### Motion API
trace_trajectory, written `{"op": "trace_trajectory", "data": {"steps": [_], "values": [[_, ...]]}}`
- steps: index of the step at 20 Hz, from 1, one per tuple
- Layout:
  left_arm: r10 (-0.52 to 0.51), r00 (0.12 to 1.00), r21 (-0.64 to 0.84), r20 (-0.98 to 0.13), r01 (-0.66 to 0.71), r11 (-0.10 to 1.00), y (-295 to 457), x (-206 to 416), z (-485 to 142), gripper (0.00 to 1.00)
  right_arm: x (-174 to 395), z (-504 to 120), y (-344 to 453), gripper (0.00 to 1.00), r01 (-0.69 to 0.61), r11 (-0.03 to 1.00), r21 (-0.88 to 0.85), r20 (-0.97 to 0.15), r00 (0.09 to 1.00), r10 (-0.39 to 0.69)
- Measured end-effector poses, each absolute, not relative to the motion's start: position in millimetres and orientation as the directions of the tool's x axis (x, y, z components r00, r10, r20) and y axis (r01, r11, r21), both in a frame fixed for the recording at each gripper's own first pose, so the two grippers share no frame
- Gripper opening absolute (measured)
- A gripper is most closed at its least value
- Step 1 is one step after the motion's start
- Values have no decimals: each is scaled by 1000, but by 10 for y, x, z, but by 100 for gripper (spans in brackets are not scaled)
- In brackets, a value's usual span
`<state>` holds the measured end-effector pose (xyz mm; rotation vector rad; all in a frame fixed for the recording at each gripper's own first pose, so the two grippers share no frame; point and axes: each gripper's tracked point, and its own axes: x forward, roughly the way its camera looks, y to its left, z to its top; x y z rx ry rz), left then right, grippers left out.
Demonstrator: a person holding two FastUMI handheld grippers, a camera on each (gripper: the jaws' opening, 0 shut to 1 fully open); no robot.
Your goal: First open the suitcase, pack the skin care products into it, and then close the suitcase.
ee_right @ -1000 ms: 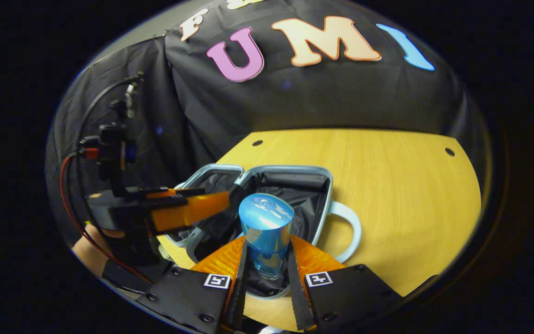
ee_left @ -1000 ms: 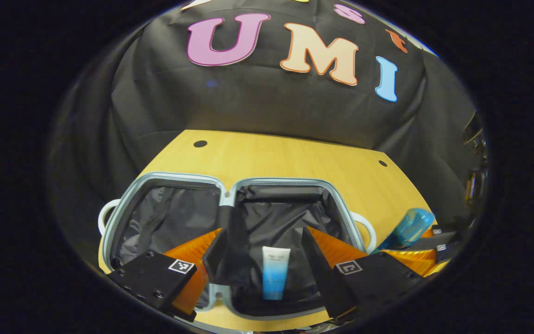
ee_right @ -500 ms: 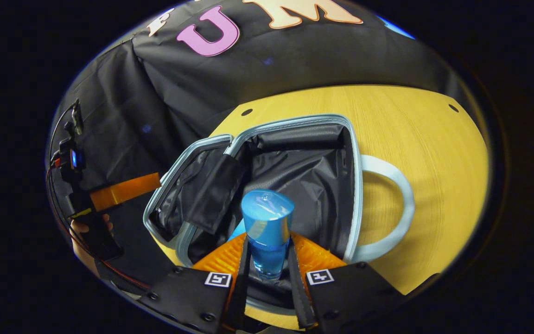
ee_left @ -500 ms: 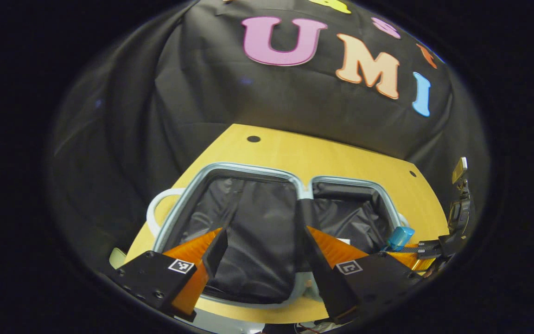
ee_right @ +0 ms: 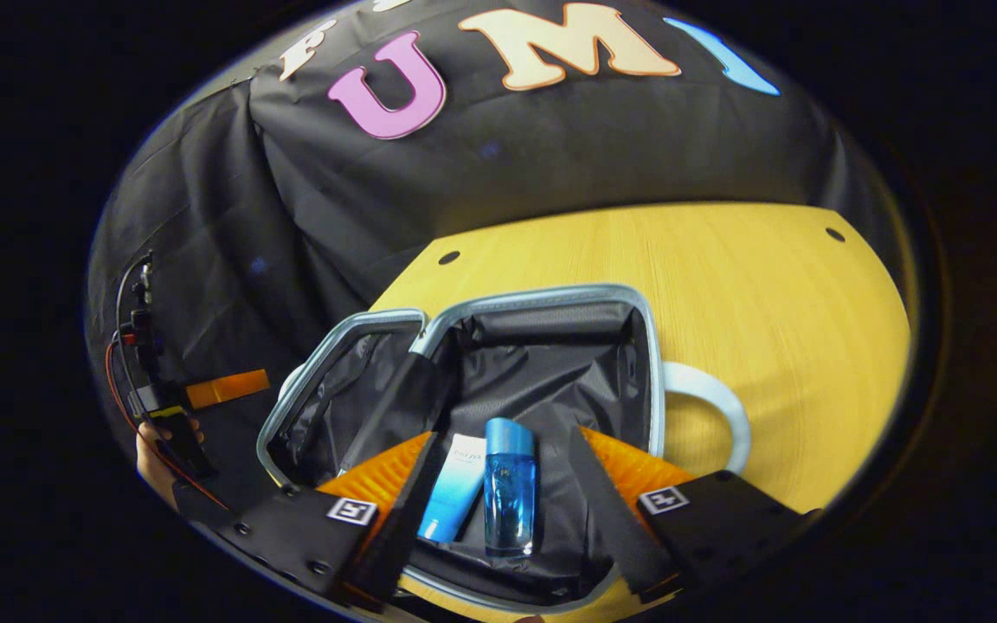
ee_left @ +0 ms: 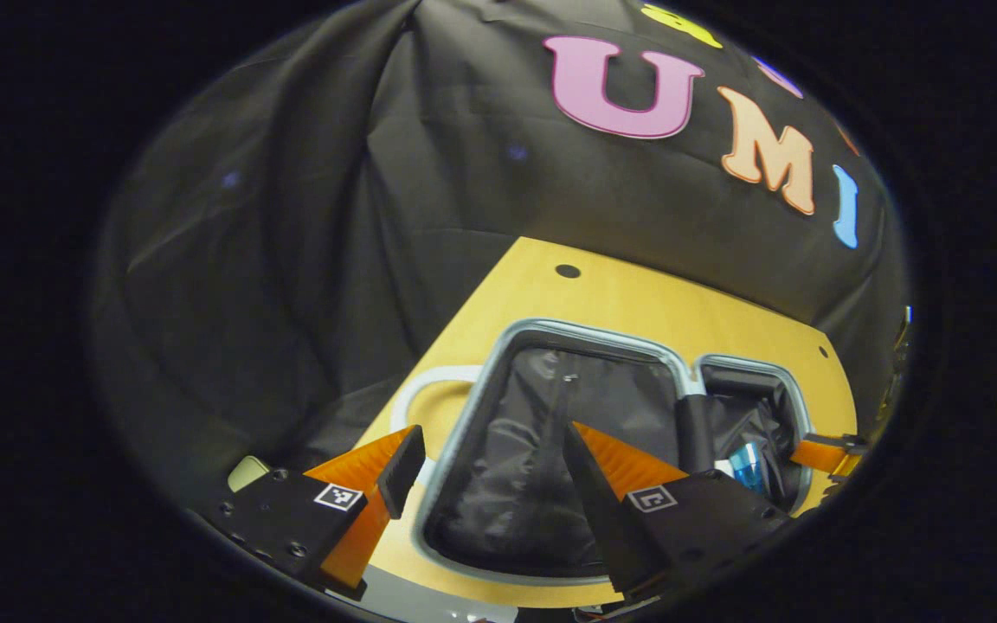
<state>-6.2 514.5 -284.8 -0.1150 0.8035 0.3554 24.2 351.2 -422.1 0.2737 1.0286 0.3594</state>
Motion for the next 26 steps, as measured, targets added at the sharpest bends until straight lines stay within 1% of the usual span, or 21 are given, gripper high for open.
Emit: {"op": "trace_trajectory", "data": {"steps": [1, 2, 6, 10, 13, 14, 15, 16, 17, 18, 19, 20, 21, 22, 23, 24, 25, 26], "values": [[277, 633, 35, -723, -367, 929, 5271, -51, -2867, 95, 273, -4164, 3540, 95, -170, 912, 375, -773, 486, 408], [287, 624, 36, -727, -383, 923, 5391, -30, -2895, 95, 322, -4105, 3544, 98, -178, 916, 359, -765, 506, 399], [301, 580, 33, -757, -427, 904, 5823, -23, -3114, 95, 429, -3950, 3534, 98, -203, 932, 302, -745, 560, 363], [271, 512, 19, -815, -443, 896, 6072, -58, -3484, 95, 435, -3914, 3485, 98, -207, 945, 253, -748, 577, 326], [239, 472, 8, -849, -440, 898, 6131, -48, -3719, 93, 428, -3926, 3398, 98, -190, 953, 234, -756, 581, 302], [230, 460, 3, -858, -442, 897, 6159, -62, -3772, 83, 452, -3917, 3351, 98, -179, 958, 223, -756, 589, 286], [218, 450, -2, -866, -438, 899, 6170, -80, -3817, 82, 466, -3907, 3313, 98, -172, 961, 216, -754, 596, 276], [209, 438, -4, -874, -438, 899, 6157, -86, -3865, 75, 479, -3894, 3290, 98, -164, 963, 213, -753, 601, 269], [195, 439, -18, -877, -436, 900, 6128, -69, -3892, 70, 480, -3876, 3273, 98, -160, 964, 213, -750, 605, 266], [189, 446, -30, -875, -437, 899, 6099, -41, -3895, 55, 491, -3858, 3259, 98, -158, 965, 211, -746, 612, 264], [178, 464, -47, -868, -433, 900, 6053, 5, -3890, 49, 495, -3851, 3250, 98, -162, 964, 210, -743, 615, 265], [166, 470, -58, -867, -425, 903, 5999, 32, -3888, 32, 497, -3828, 3227, 98, -168, 964, 205, -739, 620, 265], [176, 457, -39, -872, -423, 905, 5997, 2, -3886, 23, 494, -3808, 3209, 98, -175, 964, 201, -733, 626, 267], [191, 453, -17, -871, -417, 909, 5992, 3, -3873, 13, 500, -3763, 3185, 94, -179, 963, 200, -724, 635, 268], [199, 465, -12, -862, -412, 911, 5974, 41, -3811, 12, 509, -3713, 3150, 98, -181, 963, 199, -710, 650, 269], [199, 488, -18, -850, -405, 914, 5928, 81, -3728, 9, 530, -3646, 3101, 94, -185, 962, 200, -695, 666, 272], [203, 506, -14, -838, -393, 920, 5884, 93, -3631, 7, 517, -3601, 3062, 94, -196, 960, 199, -682, 676, 279], [232, 512, 16, -827, -390, 921, 5885, 81, -3521, 5, 502, -3565, 3007, 98, -210, 958, 194, -678, 678, 286]]}}
